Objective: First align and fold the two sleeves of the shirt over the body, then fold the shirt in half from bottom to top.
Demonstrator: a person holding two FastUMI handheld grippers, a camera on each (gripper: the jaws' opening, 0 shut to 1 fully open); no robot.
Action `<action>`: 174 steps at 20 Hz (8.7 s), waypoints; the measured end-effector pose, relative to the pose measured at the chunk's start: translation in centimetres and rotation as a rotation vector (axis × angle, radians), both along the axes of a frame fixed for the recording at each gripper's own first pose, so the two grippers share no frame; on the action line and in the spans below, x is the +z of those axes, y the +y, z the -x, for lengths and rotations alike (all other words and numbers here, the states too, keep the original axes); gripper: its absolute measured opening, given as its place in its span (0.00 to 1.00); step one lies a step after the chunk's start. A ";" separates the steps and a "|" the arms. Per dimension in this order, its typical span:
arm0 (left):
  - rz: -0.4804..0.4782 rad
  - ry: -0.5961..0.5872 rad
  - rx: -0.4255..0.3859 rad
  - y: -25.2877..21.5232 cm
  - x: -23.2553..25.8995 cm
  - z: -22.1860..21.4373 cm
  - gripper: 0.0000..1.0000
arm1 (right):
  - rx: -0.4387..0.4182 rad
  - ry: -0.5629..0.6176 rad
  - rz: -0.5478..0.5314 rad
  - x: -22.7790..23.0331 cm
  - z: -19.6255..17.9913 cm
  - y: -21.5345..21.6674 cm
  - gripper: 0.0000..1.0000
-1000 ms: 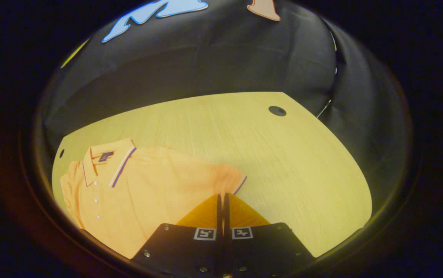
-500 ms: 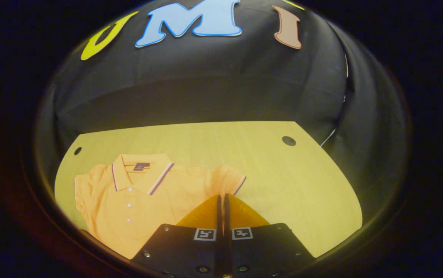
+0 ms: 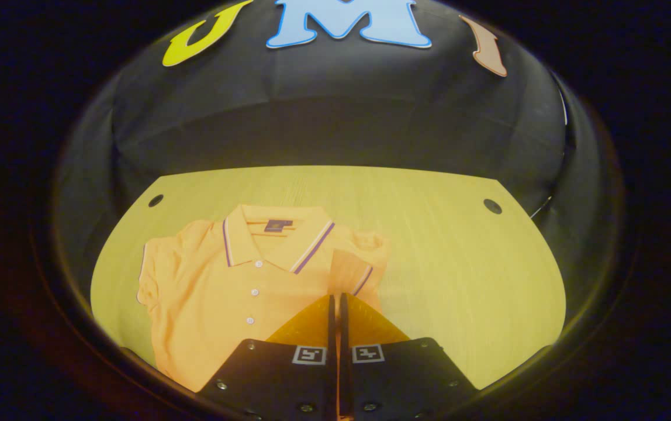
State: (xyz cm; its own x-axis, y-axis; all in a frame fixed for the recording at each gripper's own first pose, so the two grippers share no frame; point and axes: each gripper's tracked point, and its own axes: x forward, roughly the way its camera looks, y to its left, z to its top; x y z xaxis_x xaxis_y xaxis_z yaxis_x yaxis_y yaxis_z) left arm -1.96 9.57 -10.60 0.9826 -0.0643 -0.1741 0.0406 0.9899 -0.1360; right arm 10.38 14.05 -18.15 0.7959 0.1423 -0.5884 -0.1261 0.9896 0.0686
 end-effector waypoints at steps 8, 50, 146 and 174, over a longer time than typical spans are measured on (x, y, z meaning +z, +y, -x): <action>-0.020 0.026 0.056 1.6 -0.8 1.0 0.93 | 0.085 0.037 0.028 -1.9 0.9 2.6 0.11; 0.052 0.413 0.251 7.1 -21.4 -15.9 0.95 | 0.128 -0.251 0.002 8.5 19.9 -2.1 0.97; -0.160 0.495 -0.091 -4.1 -18.6 22.3 0.94 | 0.090 0.084 -0.089 -9.1 36.0 -7.5 0.98; -0.247 0.594 -0.184 -5.6 -23.5 26.1 0.52 | 0.182 0.184 0.048 -12.8 37.0 -5.4 0.46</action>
State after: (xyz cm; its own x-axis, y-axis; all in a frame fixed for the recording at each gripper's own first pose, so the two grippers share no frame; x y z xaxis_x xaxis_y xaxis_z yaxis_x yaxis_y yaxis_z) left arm -28.03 3.94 -34.08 0.6917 -0.1106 -0.7136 0.2000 0.9789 0.0422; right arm -26.66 8.64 -30.98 0.6388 0.2419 -0.7304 -0.2920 0.9545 0.0608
